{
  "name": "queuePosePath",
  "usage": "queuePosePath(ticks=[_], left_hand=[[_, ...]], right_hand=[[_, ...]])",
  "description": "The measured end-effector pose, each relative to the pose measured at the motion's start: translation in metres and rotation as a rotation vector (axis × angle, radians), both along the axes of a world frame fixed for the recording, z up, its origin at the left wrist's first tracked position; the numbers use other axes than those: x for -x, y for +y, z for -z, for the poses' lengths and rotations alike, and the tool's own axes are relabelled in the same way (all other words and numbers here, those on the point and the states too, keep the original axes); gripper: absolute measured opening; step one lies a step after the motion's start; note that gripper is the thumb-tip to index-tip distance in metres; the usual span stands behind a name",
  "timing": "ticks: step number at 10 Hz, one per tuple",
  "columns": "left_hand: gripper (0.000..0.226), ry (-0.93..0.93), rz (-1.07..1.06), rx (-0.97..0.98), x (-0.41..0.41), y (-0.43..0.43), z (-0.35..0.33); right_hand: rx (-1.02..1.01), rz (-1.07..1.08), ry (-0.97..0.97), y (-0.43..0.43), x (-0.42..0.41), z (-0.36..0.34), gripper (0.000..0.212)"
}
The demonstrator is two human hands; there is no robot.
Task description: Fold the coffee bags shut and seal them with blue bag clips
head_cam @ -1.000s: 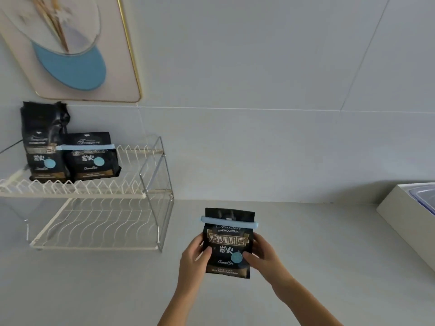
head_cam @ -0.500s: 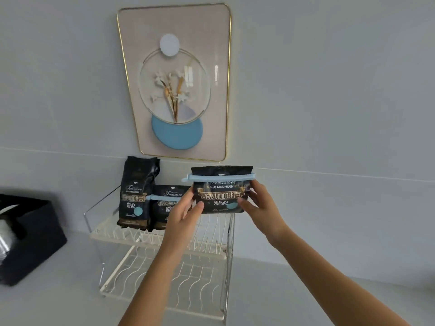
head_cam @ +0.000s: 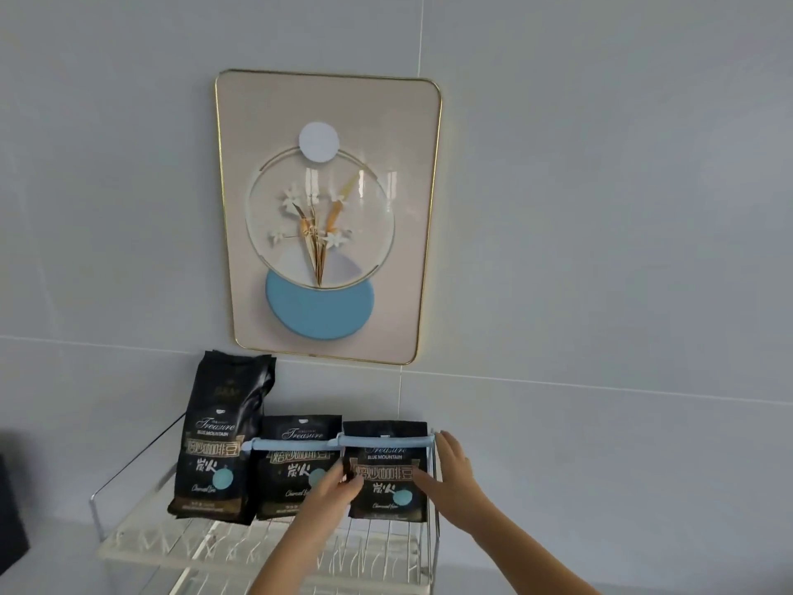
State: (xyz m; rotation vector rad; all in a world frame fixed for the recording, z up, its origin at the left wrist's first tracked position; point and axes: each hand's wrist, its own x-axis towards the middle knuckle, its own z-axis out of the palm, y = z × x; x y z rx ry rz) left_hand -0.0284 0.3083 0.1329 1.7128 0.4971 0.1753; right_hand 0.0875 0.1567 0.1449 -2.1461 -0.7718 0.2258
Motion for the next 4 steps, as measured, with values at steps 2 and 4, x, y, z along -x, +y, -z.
queuePosePath(ticks=[2,4], left_hand=[[0.042,0.002,-0.031,-0.109,0.006,-0.005,-0.01],[0.066,-0.1,-0.07,-0.437,0.014,-0.014,-0.04]], right_hand=[[-0.143,-0.027,0.134,0.002,0.006,-0.016,0.036],[0.094,0.0,-0.251,-0.02,0.008,-0.023,0.069]])
